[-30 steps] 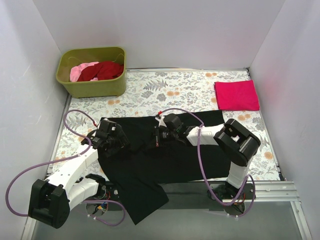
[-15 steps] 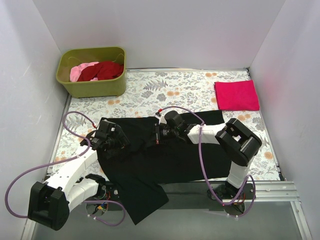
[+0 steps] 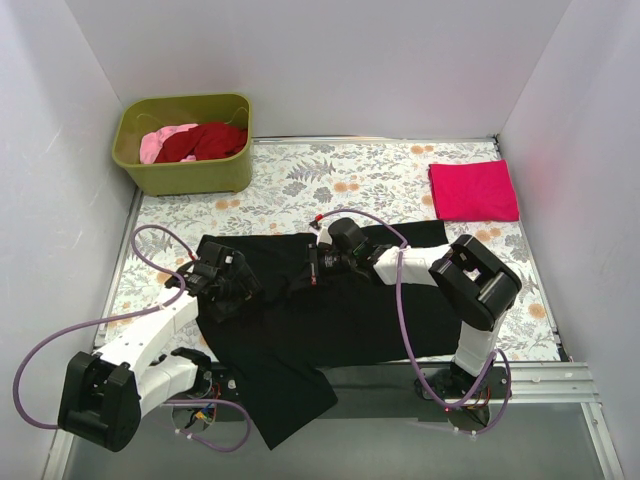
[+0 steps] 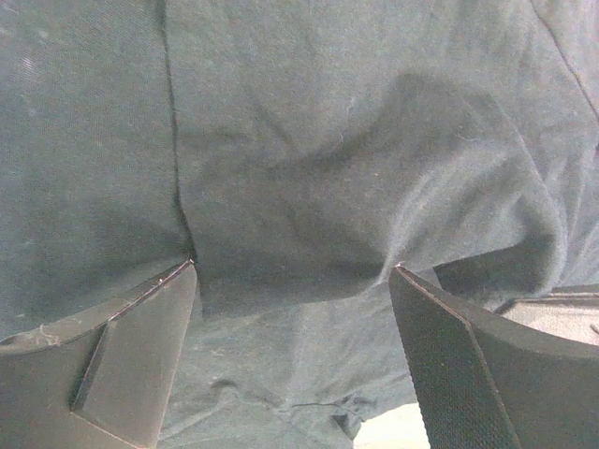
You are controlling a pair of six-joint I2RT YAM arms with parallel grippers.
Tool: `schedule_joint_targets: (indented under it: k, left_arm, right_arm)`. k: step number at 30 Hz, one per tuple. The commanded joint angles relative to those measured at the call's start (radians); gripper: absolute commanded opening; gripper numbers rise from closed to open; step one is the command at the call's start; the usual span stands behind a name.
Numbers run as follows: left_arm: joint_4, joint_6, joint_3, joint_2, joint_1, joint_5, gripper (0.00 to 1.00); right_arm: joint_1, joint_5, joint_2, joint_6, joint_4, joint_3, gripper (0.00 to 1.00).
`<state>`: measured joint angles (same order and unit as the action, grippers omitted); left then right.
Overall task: Fold and stack the t-shirts
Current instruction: Fold the tshirt
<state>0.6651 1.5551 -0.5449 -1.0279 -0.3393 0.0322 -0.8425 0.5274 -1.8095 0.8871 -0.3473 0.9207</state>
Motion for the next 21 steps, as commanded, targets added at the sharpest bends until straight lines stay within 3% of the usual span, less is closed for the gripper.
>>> schedule_joint_targets:
  k: [1, 10, 12, 16, 17, 21]
  left_arm:
    - [-0.015, 0.023, 0.017, 0.006, 0.000, 0.043, 0.78]
    - [-0.039, 0.043, 0.036, -0.034, -0.013, 0.044, 0.78]
    - [-0.051, 0.046, 0.036, -0.028, -0.015, 0.057, 0.72]
    - [-0.047, 0.037, 0.007, 0.000, -0.015, 0.049, 0.44]
    - [-0.033, 0.036, -0.015, 0.009, -0.015, 0.054, 0.33]
    - [0.030, 0.034, -0.081, 0.020, -0.015, 0.069, 0.10]
  right_arm:
    - [0.006, 0.022, -0.010, -0.005, -0.025, 0.040, 0.01]
    - [0.011, 0.028, -0.017, -0.007, -0.027, 0.052, 0.01]
    - [0.011, 0.029, -0.017, -0.010, -0.025, 0.052, 0.01]
    - [0.011, 0.029, -0.013, -0.019, -0.025, 0.046, 0.01]
    - [0.011, 0.029, -0.011, -0.019, -0.025, 0.038, 0.01]
    - [0.014, 0.031, 0.005, -0.025, -0.025, 0.015, 0.01]
